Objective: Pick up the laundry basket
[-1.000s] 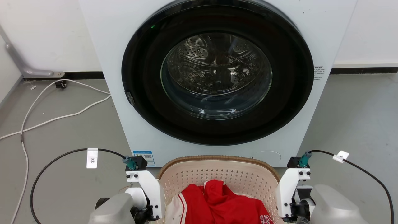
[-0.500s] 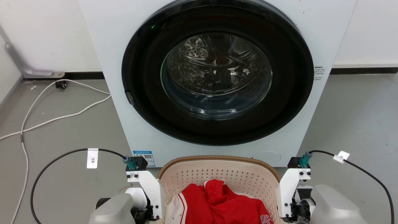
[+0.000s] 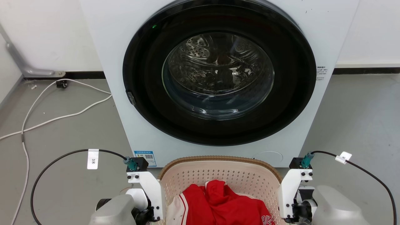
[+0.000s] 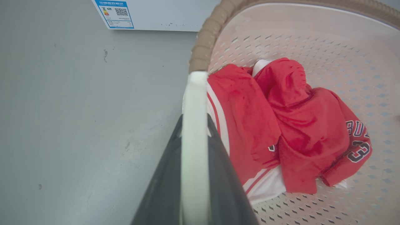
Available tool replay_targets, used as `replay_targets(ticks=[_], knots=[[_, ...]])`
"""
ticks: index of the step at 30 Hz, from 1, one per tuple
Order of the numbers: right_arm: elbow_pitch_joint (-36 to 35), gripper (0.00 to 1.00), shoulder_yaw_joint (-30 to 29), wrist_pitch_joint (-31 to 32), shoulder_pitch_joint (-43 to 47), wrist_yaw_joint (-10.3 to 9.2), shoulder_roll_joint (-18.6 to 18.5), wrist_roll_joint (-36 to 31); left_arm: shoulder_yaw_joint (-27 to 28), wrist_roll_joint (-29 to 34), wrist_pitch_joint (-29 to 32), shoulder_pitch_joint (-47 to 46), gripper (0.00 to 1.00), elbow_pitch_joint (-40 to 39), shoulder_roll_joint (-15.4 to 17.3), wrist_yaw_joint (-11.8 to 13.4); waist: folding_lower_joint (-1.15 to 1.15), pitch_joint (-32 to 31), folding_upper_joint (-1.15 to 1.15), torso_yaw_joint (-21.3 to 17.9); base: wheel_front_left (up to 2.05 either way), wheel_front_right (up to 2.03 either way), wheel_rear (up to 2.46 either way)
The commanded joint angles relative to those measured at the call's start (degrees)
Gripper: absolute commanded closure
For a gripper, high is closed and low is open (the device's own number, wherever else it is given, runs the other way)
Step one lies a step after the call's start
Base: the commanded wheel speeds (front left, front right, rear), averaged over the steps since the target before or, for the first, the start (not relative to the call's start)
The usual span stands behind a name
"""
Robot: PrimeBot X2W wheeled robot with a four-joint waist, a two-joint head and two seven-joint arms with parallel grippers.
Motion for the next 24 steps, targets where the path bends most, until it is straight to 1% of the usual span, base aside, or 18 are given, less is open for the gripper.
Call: replay_targets(ticks=[1, 24], knots=[[-1.0, 1.00, 0.1, -0.2, 0.4, 0.96, 2.6, 0.0, -0.1, -0.2, -0.5, -0.6, 1.00, -1.5, -2.4, -1.1, 0.00, 0.0, 0.00, 0.0, 0.00, 0.00, 0.00], [-1.0, 1.00, -0.6, -0.2, 0.6, 0.96, 2.6, -0.4, -0.2, -0.9, -1.1, -0.5, 1.00, -1.4, -2.6, -1.1, 0.00, 0.1, 0.00, 0.3, 0.00, 0.00, 0.00]])
